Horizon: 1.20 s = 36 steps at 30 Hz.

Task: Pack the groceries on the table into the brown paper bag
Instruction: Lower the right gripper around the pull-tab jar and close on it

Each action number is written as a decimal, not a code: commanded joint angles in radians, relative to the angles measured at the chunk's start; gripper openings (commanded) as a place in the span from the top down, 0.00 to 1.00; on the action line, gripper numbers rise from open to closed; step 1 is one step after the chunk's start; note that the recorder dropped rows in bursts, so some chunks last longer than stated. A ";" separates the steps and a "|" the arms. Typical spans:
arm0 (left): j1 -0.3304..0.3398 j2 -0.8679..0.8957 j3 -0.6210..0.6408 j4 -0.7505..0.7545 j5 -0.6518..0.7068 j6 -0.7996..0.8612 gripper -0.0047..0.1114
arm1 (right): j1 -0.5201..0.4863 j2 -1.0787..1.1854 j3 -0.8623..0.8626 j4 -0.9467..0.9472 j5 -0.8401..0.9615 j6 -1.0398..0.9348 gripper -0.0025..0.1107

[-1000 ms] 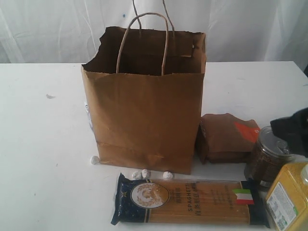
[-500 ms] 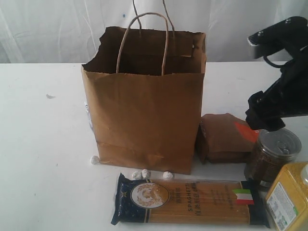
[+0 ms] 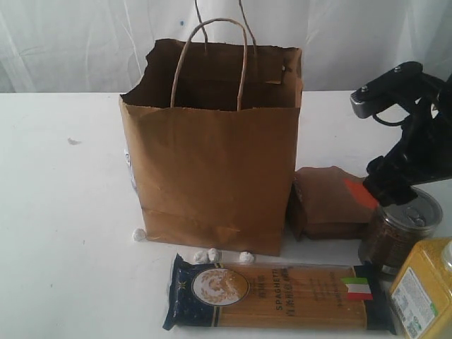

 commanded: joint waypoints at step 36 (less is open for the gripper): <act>0.005 -0.004 0.003 -0.009 0.000 0.005 0.96 | -0.079 -0.049 0.000 0.184 -0.030 0.036 0.16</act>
